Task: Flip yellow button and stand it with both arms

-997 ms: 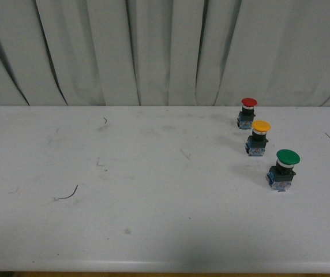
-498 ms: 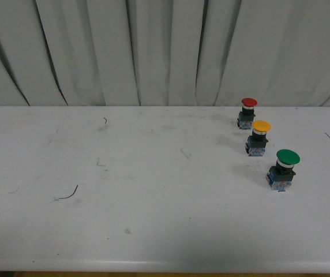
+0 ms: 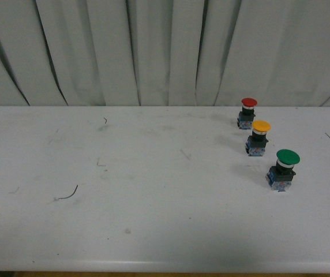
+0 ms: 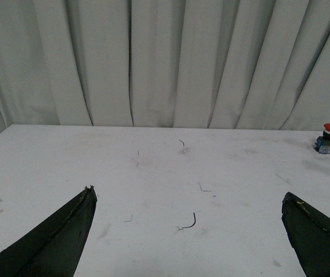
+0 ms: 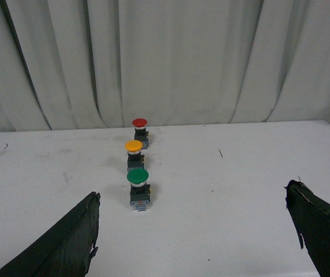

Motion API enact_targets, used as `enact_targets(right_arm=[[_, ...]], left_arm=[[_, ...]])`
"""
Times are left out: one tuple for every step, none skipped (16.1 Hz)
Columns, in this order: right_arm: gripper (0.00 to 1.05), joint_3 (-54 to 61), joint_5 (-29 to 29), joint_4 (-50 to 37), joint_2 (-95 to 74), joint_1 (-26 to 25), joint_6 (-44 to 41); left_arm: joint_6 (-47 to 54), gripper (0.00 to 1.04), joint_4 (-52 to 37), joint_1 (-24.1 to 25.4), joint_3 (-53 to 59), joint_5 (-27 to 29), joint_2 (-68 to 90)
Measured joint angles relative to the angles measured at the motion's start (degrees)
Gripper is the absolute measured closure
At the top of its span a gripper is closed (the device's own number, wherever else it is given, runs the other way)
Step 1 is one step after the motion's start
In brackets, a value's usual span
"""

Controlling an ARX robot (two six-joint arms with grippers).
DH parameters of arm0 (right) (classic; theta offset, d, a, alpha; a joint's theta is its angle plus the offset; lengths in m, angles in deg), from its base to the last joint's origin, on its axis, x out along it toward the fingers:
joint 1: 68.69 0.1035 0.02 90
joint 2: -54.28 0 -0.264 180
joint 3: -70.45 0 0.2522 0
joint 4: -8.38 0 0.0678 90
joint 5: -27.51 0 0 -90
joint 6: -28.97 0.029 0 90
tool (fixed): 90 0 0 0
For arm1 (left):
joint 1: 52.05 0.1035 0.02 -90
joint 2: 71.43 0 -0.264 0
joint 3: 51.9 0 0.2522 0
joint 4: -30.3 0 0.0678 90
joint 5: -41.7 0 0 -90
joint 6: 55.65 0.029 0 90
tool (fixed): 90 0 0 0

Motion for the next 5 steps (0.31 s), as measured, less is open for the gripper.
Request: enact_targets(right_arm=[[0.06,0.0,0.0,0.0,0.0,0.0,0.0],[0.06,0.0,0.0,0.0,0.0,0.0,0.0],[0.06,0.0,0.0,0.0,0.0,0.0,0.0],[0.06,0.0,0.0,0.0,0.0,0.0,0.0],[0.06,0.0,0.0,0.0,0.0,0.0,0.0]], left_arm=[[0.0,0.07,0.0,0.0,0.0,0.0,0.0],[0.0,0.07,0.0,0.0,0.0,0.0,0.0],[0.0,0.07,0.0,0.0,0.0,0.0,0.0],[0.0,0.07,0.0,0.0,0.0,0.0,0.0],[0.0,0.07,0.0,0.0,0.0,0.0,0.0]])
